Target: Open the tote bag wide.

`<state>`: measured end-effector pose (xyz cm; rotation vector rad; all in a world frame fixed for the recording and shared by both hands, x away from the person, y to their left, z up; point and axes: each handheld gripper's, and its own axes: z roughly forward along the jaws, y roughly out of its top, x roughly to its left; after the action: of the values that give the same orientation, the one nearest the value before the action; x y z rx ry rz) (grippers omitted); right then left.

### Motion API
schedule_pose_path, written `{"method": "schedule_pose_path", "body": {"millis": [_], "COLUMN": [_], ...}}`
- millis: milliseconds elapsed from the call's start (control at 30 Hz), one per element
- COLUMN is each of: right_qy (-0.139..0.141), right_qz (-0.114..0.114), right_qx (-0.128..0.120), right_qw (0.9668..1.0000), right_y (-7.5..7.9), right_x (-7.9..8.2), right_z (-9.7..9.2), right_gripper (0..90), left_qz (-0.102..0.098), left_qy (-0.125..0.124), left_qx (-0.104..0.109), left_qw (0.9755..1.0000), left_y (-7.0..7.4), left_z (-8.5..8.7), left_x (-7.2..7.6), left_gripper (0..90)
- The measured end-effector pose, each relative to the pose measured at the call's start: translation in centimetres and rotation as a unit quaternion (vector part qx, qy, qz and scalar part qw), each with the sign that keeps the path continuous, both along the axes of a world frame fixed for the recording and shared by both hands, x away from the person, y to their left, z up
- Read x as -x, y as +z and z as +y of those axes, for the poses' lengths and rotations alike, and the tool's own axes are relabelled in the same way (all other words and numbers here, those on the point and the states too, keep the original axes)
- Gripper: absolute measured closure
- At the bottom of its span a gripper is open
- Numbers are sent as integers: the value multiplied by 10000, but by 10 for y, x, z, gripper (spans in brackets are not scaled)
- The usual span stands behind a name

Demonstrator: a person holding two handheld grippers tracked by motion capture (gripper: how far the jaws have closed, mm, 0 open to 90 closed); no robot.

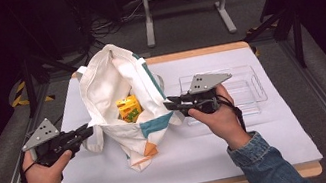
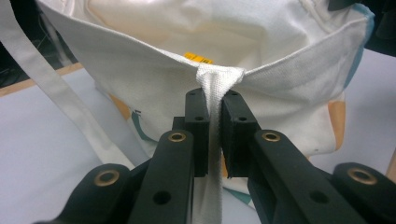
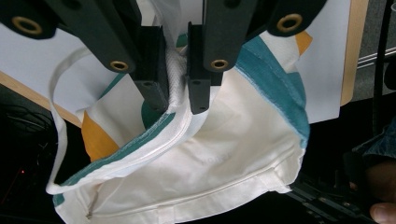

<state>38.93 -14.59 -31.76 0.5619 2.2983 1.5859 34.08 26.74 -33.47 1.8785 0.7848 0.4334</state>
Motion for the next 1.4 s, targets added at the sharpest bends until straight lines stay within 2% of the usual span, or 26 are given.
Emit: {"method": "schedule_pose_path", "body": {"millis": [167,333,500,633,700,800,967,1200,1400], "right_qy": [-141,-220,-281,-294,-312,-342,-414,-558,-707], "right_qz": [216,281,186,75,29,36,-1,55,-21], "right_qx": [-37,-42,-45,-163,-185,-152,80,152,250], "right_qw": [9997,9994,9994,9994,9993,9993,9991,9983,9972], "right_y": [0,0,2,8,10,6,-5,-15,-20], "right_x": [-1,0,3,7,8,6,2,-4,-6], "right_z": [-7,-11,-16,-18,-18,-17,-10,-10,-11], "right_gripper": [800,801,802,802,801,801,801,801,799], "left_qz": [70,70,-248,-464,-422,-229,61,158,233], "left_qy": [-26,-22,-49,5,1,6,36,-30,-53], "left_qx": [-29,-100,28,118,69,-72,-335,-553,-756], "left_qw": [10000,9999,9997,9989,9991,9997,9994,9983,9969], "left_y": [-1,-1,6,13,13,7,-5,-14,-18], "left_z": [-2,-3,-6,-7,-7,-5,-4,-6,-11], "left_x": [-2,-5,-3,2,2,-3,-10,-13,-15], "left_gripper": [827,828,829,830,829,829,833,837,841]}}
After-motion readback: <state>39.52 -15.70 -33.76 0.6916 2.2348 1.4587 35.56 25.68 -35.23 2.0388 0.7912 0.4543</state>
